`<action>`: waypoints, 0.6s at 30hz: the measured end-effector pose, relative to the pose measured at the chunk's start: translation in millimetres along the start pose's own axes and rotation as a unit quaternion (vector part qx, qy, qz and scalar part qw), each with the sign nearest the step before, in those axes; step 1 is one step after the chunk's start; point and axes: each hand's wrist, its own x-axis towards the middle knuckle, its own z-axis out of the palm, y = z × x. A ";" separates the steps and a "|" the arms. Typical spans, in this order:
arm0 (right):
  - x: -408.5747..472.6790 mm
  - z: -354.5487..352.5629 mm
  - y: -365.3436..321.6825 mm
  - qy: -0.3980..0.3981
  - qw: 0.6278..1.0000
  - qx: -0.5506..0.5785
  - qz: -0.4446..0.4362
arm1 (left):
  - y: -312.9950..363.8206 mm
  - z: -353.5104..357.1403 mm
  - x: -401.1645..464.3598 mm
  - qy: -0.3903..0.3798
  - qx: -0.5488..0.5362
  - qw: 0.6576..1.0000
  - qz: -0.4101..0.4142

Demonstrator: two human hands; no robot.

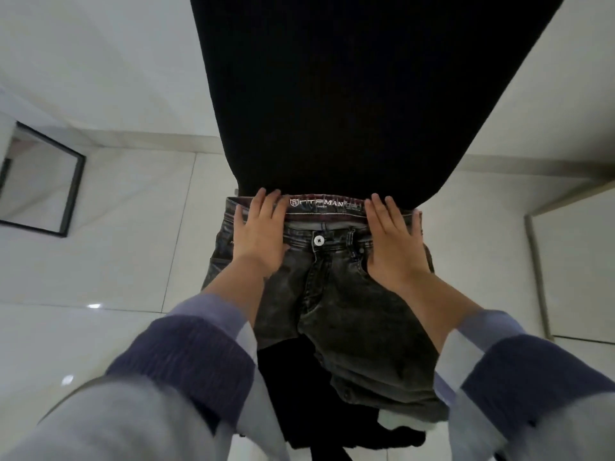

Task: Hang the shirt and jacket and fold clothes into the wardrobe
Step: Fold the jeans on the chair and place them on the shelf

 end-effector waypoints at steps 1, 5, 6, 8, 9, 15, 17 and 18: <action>4.7 6.1 0.4 -0.004 1.000 -0.001 0.005 | -1.9 5.3 7.1 -0.007 0.008 1.000 0.003; 20.3 19.0 2.6 0.009 1.000 0.000 0.007 | -4.9 16.2 25.8 -0.009 0.081 0.997 0.003; 23.3 19.3 2.7 0.014 1.000 -0.008 0.005 | -5.6 16.2 27.4 -0.003 0.102 0.995 0.001; 25.6 17.7 4.1 0.021 0.999 -0.027 0.007 | -6.9 15.2 27.6 0.018 0.131 0.991 -0.006; 25.1 15.8 5.8 0.021 0.999 -0.032 0.013 | -7.2 13.8 27.0 0.023 0.134 0.991 -0.011; 12.7 -8.6 16.9 -0.018 0.995 -0.087 0.049 | -26.3 -15.7 13.9 -0.040 0.184 0.981 -0.046; 7.4 -20.6 13.7 -0.020 0.991 -0.114 0.070 | -34.0 -27.8 -1.7 -0.013 0.201 0.979 -0.017; 2.1 -27.3 10.9 -0.026 0.988 -0.128 0.081 | -35.4 -33.8 -11.0 0.005 0.198 0.980 0.002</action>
